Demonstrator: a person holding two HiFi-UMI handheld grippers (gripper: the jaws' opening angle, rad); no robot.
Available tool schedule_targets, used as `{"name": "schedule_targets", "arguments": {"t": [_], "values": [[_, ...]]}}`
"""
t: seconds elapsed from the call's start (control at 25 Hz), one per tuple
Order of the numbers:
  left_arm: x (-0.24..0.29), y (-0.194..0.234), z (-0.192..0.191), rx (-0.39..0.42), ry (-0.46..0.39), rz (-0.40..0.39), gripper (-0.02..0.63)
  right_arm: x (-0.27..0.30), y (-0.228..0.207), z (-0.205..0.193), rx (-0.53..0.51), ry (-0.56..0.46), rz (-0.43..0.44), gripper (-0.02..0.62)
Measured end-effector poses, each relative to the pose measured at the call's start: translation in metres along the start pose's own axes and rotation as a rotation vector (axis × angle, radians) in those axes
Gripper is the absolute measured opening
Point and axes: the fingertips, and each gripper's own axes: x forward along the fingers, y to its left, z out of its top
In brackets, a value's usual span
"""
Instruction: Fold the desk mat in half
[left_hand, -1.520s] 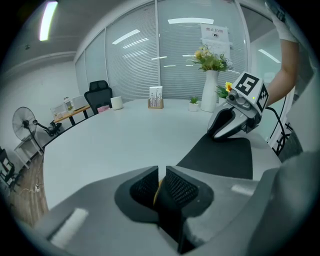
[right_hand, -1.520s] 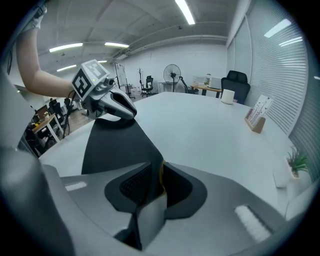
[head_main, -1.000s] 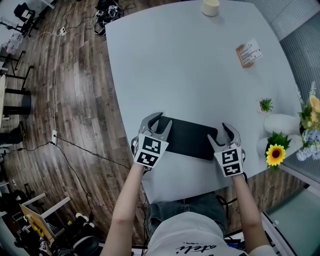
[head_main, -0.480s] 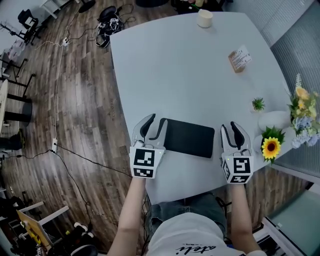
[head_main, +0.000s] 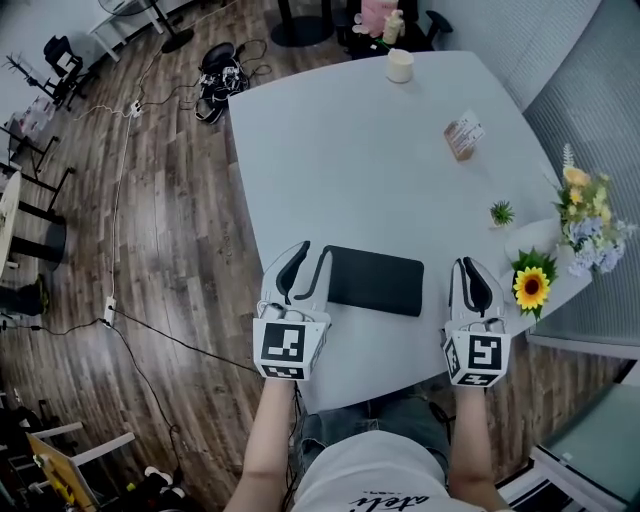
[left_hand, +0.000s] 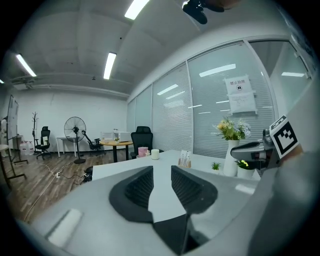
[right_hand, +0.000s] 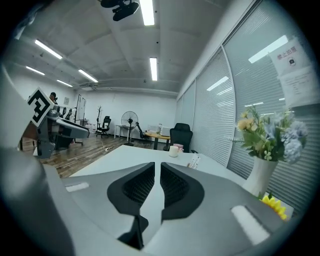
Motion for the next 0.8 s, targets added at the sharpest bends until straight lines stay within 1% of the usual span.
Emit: {"name": "schedule_targets", "arguments": {"t": [0.12, 0.28, 0.4, 0.52, 0.8], "values": [[-0.010, -0.006, 0.005, -0.009, -0.011, -0.008, 0.096, -0.011, 0.001, 0.009, 0.015, -0.024, -0.029, 0.023], [-0.024, -0.007, 0.017, -0.020, -0.021, 0.003, 0.030, -0.023, 0.006, 0.019, 0.041, -0.053, -0.047, 0.023], [-0.032, -0.006, 0.021, -0.010, -0.052, 0.004, 0.000, -0.031, 0.010, 0.025, 0.047, -0.072, -0.054, 0.023], [-0.040, -0.005, 0.025, 0.004, -0.067, 0.009, 0.000, -0.037, 0.015, 0.030, 0.046, -0.086, -0.057, 0.023], [-0.052, -0.002, 0.035, -0.011, -0.096, 0.019, 0.000, -0.047, 0.023, 0.035, 0.055, -0.098, -0.062, 0.023]]}}
